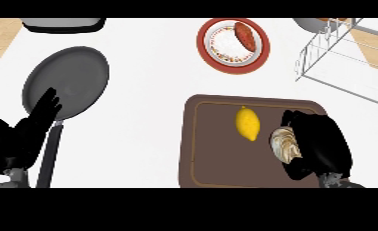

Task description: Pick the cupcake from the tray and place it in the tiered shelf

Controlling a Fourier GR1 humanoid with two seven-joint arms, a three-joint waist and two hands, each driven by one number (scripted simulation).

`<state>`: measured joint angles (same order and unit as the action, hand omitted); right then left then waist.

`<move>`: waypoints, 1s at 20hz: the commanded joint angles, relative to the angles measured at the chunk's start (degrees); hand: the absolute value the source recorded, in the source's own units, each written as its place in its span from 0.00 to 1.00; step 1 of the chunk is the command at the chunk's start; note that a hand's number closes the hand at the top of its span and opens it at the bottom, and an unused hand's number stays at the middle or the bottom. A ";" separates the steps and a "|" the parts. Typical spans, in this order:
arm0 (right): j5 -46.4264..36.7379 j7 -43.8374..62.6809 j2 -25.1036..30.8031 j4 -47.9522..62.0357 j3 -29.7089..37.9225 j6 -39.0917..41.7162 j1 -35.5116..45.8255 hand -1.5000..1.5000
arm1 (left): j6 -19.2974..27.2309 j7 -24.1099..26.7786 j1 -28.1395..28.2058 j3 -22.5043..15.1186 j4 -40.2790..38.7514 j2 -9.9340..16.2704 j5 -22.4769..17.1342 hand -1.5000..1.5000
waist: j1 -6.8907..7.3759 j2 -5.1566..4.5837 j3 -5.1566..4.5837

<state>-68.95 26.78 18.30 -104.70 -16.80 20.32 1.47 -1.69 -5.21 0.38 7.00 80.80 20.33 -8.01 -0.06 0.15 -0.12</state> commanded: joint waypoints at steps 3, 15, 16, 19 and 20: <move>12.70 -9.71 2.69 2.79 14.93 -3.06 2.18 1.00 | 0.00 0.66 1.11 0.05 0.04 -0.90 0.74 0.50 | 0.10 -0.18 0.16; 37.53 0.34 1.15 -17.62 36.08 13.98 7.58 1.00 | -1.17 -0.15 2.65 1.78 0.49 -0.35 0.54 0.50 | -1.10 0.21 0.05; 39.53 2.95 0.29 -21.05 37.59 15.04 7.02 1.00 | -0.81 -0.85 1.02 2.25 0.27 0.15 0.60 0.50 | -1.49 0.28 0.05; 47.29 8.52 1.04 -21.78 44.56 17.39 11.70 1.00 | 1.61 -0.03 1.89 -0.17 1.67 -3.46 2.53 0.50 | -0.90 0.21 0.07; 51.89 10.59 1.65 -25.17 47.69 19.81 11.47 1.00 | 0.59 3.10 5.26 0.59 1.29 -2.77 2.63 0.50 | -1.42 0.54 0.01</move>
<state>-27.30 31.32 19.84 -123.84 22.93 35.64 11.07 -1.55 -5.29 2.63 7.93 82.16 18.81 -6.51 -1.11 0.42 -0.06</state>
